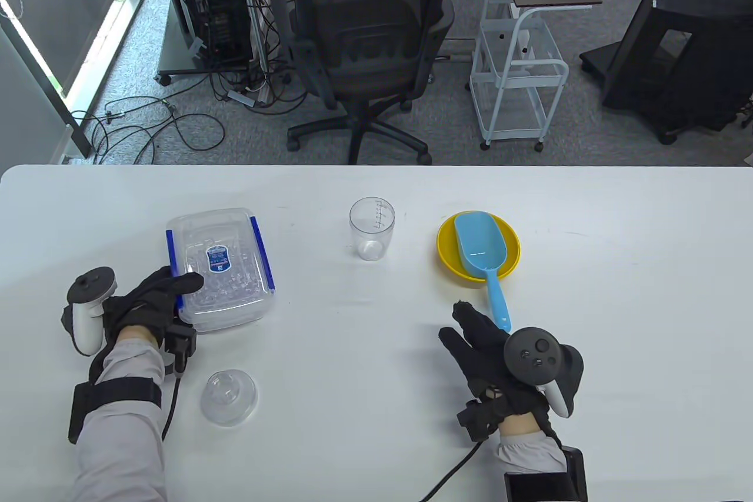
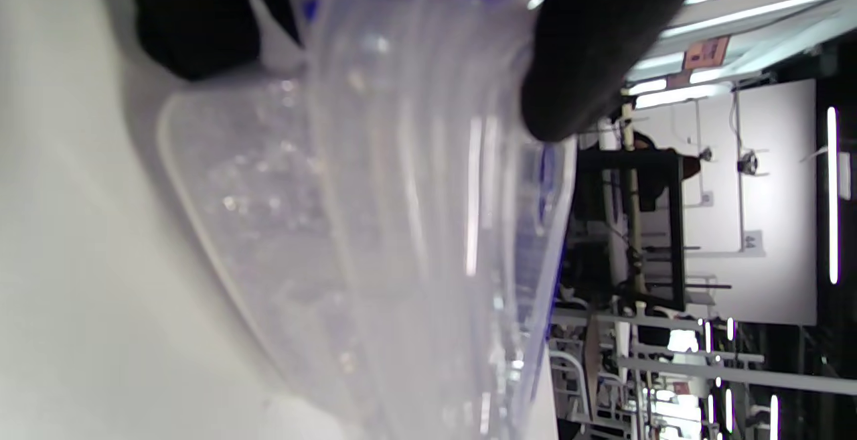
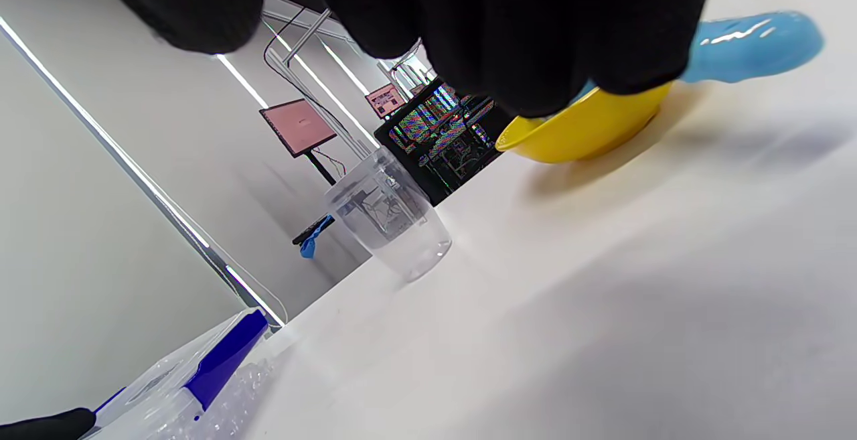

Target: Shake ice in a plastic shaker with both hands

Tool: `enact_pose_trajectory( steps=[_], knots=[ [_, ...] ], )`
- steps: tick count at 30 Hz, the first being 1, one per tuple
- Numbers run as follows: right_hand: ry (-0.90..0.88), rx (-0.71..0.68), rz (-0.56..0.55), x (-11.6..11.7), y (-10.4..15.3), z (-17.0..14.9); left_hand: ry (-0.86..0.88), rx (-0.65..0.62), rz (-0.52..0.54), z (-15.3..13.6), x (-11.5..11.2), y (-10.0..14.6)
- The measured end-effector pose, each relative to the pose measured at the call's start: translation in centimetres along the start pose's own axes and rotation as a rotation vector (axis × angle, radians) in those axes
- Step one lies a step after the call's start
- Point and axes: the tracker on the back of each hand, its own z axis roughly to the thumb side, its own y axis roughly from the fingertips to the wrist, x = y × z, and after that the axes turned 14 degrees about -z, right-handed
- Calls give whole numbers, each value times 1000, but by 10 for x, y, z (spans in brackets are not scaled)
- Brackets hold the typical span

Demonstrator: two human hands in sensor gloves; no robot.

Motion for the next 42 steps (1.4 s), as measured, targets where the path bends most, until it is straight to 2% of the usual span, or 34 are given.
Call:
enact_pose_trajectory(
  steps=[5,11,15,17,21,25,29,35,42],
  knots=[
    [1,-5,-6,0,1,1,29,-43,21,5,-2,23],
    [-11,-17,1,1,2,5,-38,-196,-22,45,-6,75],
    [-27,-21,10,2,3,7,-44,-276,-87,67,-24,109],
    [-38,-22,8,2,4,8,-27,-302,-143,73,-41,124],
    [-53,-24,7,1,5,8,2,-304,-241,73,-73,136],
    [-87,-9,-4,-2,6,7,-18,-278,-306,65,-109,136],
    [-115,3,-12,-4,5,5,-77,-243,-324,53,-145,129],
    [-141,16,-30,-8,5,4,-168,-170,-360,32,-198,102],
    [-146,24,-11,-8,4,3,-221,-101,-381,8,-230,70]
  ],
)
